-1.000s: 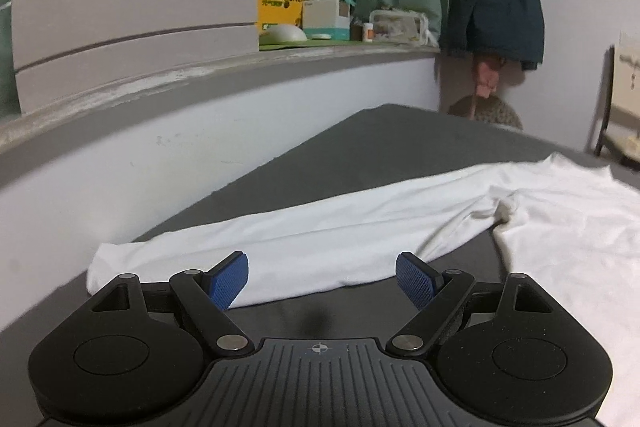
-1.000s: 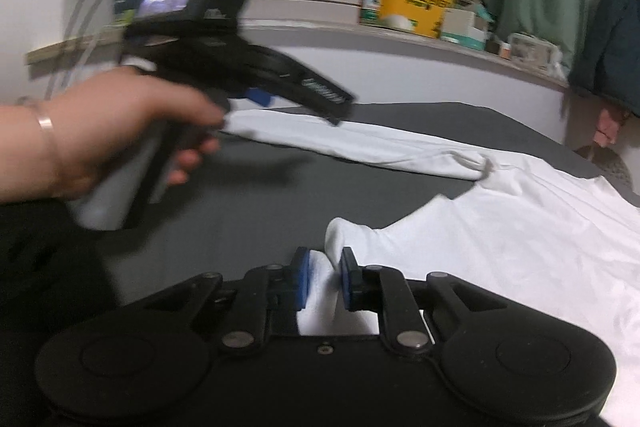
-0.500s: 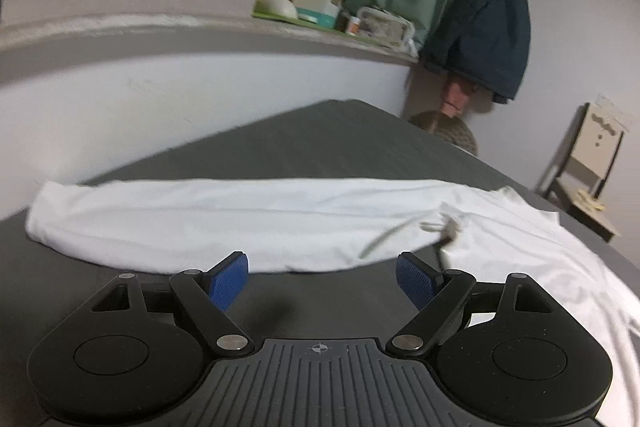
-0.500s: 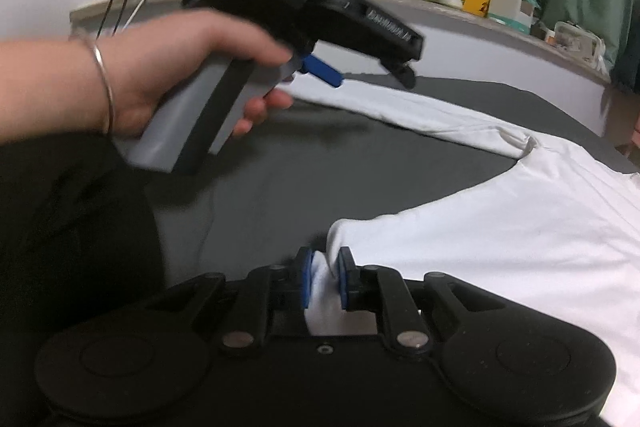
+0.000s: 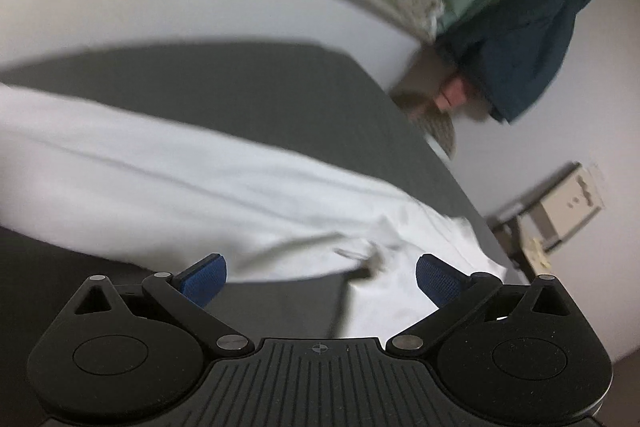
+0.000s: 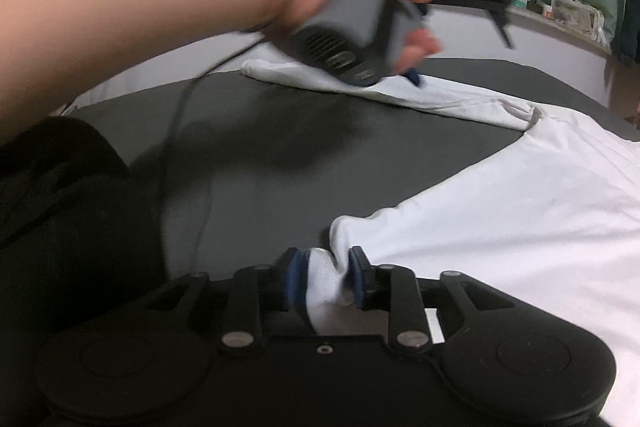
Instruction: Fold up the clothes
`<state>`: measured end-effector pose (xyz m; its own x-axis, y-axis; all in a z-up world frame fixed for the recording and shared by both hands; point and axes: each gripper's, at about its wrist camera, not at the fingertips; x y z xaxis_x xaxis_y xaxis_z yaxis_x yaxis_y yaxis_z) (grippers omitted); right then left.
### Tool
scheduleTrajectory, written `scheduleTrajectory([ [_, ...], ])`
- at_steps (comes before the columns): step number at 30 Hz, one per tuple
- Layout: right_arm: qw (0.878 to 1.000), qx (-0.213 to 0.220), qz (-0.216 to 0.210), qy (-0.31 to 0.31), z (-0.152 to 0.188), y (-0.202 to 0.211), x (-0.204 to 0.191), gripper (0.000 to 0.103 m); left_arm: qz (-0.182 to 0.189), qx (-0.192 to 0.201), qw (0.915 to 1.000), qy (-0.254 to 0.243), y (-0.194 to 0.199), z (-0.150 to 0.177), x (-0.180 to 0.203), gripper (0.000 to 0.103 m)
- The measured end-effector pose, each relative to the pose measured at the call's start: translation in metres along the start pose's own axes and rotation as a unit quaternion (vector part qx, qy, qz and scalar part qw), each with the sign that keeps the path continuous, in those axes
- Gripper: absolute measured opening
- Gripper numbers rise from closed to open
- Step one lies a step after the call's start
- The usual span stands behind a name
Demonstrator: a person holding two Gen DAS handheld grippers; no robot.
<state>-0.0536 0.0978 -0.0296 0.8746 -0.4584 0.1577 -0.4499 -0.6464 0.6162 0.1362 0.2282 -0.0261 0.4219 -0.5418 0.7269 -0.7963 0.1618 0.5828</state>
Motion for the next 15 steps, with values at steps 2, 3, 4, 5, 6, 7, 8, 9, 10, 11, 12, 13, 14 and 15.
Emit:
scheduleTrajectory([
  [2, 1.000, 0.002, -0.006, -0.002, -0.002, 0.003, 0.001, 0.029, 0.023, -0.030, 0.9993, 0.007, -0.011, 0.000, 0.002, 0.103],
  [3, 1.000, 0.002, -0.009, -0.002, -0.003, 0.005, 0.002, 0.032, 0.034, -0.033, 0.9988, 0.009, -0.014, 0.002, 0.000, 0.103],
  [4, 1.000, 0.003, -0.014, -0.001, -0.004, 0.007, 0.003, 0.034, 0.042, -0.039, 0.9983, 0.007, -0.016, 0.005, -0.003, 0.103],
  [5, 1.000, 0.003, -0.020, 0.001, -0.005, 0.010, 0.004, 0.039, 0.051, -0.044, 0.9977, 0.004, -0.018, 0.008, -0.006, 0.103],
  [6, 1.000, 0.003, -0.025, 0.006, -0.006, 0.013, 0.004, 0.044, 0.056, -0.054, 0.9970, -0.006, -0.020, 0.011, -0.009, 0.103],
  [7, 1.000, 0.006, -0.026, 0.012, -0.008, 0.016, 0.005, 0.048, 0.053, -0.061, 0.9966, -0.014, -0.023, 0.012, -0.011, 0.103],
  [8, 0.999, 0.008, -0.027, 0.018, -0.009, 0.019, 0.006, 0.054, 0.044, -0.063, 0.9968, -0.020, -0.026, 0.011, -0.012, 0.103],
  [9, 0.999, 0.010, -0.027, 0.021, -0.012, 0.022, 0.008, 0.057, 0.032, -0.062, 0.9973, -0.022, -0.027, 0.010, -0.014, 0.103],
  [10, 0.999, 0.010, -0.028, 0.022, -0.015, 0.024, 0.013, 0.057, 0.028, -0.057, 0.9978, -0.018, -0.028, 0.007, -0.016, 0.103],
  [11, 1.000, 0.011, -0.025, 0.009, -0.019, 0.029, 0.021, 0.057, 0.024, -0.053, 0.9982, -0.013, -0.029, 0.003, -0.018, 0.103],
  [12, 1.000, 0.012, -0.022, -0.004, -0.022, 0.033, 0.029, 0.059, 0.031, -0.050, 0.9983, -0.001, -0.030, 0.000, -0.019, 0.103],
  [13, 1.000, 0.013, -0.019, -0.018, -0.026, 0.038, 0.037, 0.061, 0.037, -0.048, 0.9981, 0.011, -0.031, -0.004, -0.021, 0.103],
  [14, 0.999, 0.013, -0.016, -0.032, -0.030, 0.042, 0.045, 0.069, 0.047, -0.048, 0.9975, 0.023, -0.032, -0.006, -0.022, 0.103],
  [15, 0.997, 0.008, -0.002, -0.073, -0.036, 0.048, 0.057, 0.077, 0.056, -0.047, 0.9967, 0.034, -0.033, -0.009, -0.024, 0.103],
])
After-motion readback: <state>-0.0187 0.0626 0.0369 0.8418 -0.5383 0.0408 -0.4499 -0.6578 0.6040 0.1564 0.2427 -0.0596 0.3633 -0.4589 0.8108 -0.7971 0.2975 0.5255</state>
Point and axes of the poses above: each gripper's, at about its wrist camera, not at the fingertips, and y roughly against the way its jaws point, x to its right, z to its underside, and after that the axes turned 13 degrees about y, right-handed
